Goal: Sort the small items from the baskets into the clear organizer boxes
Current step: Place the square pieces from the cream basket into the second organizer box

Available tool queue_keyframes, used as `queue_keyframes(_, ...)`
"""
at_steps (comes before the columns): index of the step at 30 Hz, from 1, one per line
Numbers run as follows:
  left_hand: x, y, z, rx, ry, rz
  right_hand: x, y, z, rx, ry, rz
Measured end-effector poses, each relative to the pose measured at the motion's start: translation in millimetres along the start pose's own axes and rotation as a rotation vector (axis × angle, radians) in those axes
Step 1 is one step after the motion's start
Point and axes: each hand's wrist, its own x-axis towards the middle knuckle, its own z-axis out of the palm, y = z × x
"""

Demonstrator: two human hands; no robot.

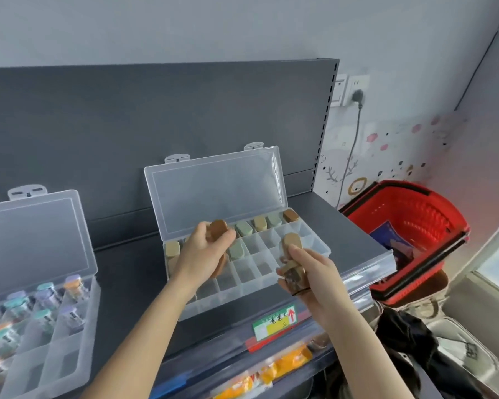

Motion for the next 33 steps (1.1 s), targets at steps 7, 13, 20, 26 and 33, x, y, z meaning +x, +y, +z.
queue_keyframes(7,25.8,2.7,-4.5,0.11,-0.064,0.041,36.9,-16.3,10.6,-0.196,-0.016,-0.064)
queue_keyframes(13,48.7,4.6,6.7,0.216,-0.132,0.09,66.4,-22.2,16.4,-0.312,-0.025,-0.105)
queue_keyframes(20,70.1,17.1,26.9,0.419,-0.207,0.176,80.2,-33.9,10.1,-0.401,-0.136,-0.109)
queue_keyframes(26,77.9,17.7,38.3,0.673,-0.205,0.151,101.0,-46.6,-3.2,-0.199,-0.282,0.021)
queue_keyframes(33,76.7,25.1,53.0,0.901,-0.224,0.134,130.0,-46.3,-8.0,-0.67,-0.256,-0.143)
